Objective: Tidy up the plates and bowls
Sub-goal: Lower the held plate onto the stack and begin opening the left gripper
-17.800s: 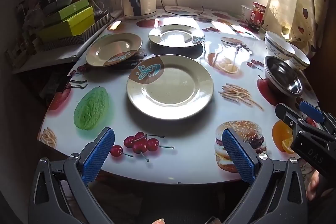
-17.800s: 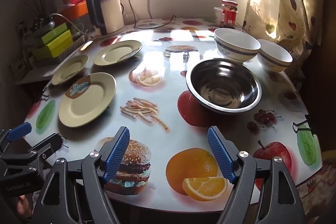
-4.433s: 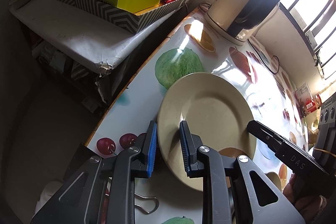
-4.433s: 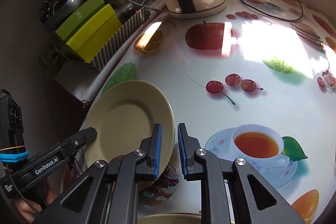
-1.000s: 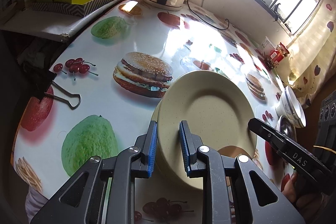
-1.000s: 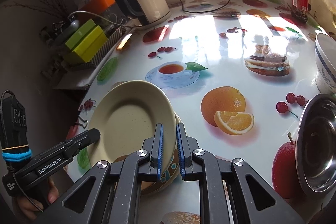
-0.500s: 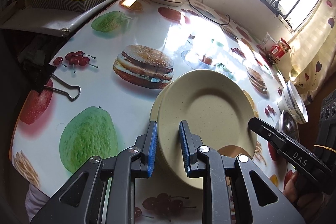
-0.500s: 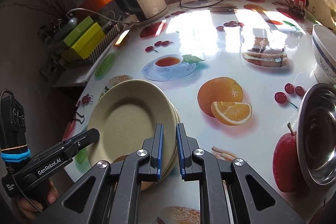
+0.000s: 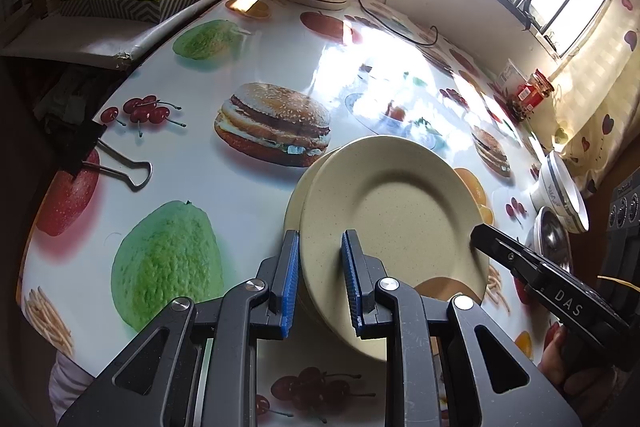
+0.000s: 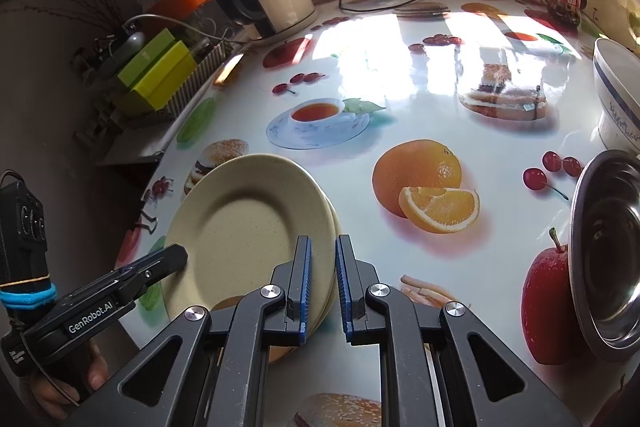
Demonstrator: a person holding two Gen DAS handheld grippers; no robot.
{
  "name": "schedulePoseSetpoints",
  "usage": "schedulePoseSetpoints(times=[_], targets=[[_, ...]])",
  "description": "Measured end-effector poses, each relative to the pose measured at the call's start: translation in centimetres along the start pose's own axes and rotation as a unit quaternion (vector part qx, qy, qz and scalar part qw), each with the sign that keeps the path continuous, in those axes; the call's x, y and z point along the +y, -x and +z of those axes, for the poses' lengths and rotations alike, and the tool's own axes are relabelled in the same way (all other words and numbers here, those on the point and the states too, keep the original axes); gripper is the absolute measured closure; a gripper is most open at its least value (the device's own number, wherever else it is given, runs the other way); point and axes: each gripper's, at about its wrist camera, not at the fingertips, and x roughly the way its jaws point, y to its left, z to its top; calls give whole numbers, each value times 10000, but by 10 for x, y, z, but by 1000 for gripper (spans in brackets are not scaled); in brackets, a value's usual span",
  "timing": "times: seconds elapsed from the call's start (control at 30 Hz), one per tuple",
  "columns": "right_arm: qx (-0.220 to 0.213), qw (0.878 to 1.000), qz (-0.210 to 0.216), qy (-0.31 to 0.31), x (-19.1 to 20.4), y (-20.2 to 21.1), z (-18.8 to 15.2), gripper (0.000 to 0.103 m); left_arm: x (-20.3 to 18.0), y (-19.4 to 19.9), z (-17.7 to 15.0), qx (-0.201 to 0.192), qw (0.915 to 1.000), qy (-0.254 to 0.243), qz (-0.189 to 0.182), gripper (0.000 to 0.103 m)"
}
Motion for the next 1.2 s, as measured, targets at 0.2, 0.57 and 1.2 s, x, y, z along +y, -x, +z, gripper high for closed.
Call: schedulePoseSetpoints(times=[0.2,0.57,1.2], targets=[[-1,10000,-5,9,0,0,0,90,1,0,1,0,10000,5,-14,81],[-1,10000,2,7,0,-1,0,88,0,0,1,2,10000,5,-12,81],[-5,10000,1,-3,-1,-1,0,87,-4,0,0,-5,9999,-72,106,81]])
